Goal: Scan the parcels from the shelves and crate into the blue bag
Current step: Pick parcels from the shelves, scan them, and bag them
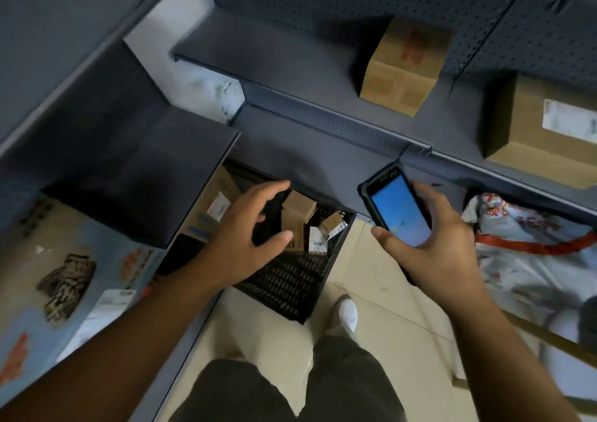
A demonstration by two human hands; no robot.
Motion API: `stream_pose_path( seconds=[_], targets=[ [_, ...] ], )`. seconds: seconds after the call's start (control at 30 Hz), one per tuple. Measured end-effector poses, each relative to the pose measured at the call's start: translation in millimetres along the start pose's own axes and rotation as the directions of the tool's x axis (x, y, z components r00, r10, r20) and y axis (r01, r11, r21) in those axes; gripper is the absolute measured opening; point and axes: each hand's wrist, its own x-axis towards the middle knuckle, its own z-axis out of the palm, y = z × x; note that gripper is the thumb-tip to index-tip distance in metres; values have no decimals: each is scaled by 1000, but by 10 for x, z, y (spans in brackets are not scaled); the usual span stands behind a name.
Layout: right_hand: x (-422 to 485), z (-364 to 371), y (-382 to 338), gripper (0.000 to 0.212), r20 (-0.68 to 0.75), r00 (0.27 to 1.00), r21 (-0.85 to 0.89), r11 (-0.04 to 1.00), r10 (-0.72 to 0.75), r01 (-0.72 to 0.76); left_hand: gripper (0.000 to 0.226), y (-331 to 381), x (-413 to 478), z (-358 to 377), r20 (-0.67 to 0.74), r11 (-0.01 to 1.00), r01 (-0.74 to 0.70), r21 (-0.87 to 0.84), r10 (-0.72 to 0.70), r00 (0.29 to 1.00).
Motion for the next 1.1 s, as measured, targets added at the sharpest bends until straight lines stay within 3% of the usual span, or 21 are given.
stream_pose_path(
  seconds=[0.3,0.57,0.7,0.83,1.0,1.1],
  targets=[
    [1034,936,917,86,57,983,-81,983,172,-167,67,-1647,1190,664,157,942,-63,330,11,987],
    [1300,2421,1812,88,41,992,-54,992,119,-116,68,-3321,1834,1567,341,863,-136,486,-45,939],
    [1377,3031,2331,90,90,988,-17,992,128,-127,73,-4024,2192,2114,437,787,-233,572,-52,898],
    [1437,3467,2782,93,107,976,1,982,189,-190,76,-4655,2579,2540,450,746,-205,634,-140,882],
    [1374,3773,3221,93,115,960,13,966,254,-257,81,-5119,2753,2958,590,527,-419,740,-209,780],
    [1323,3852,3363,90,137,941,17,949,311,-316,85,-5225,2720,3112,560,530,-386,755,-216,800]
  ],
)
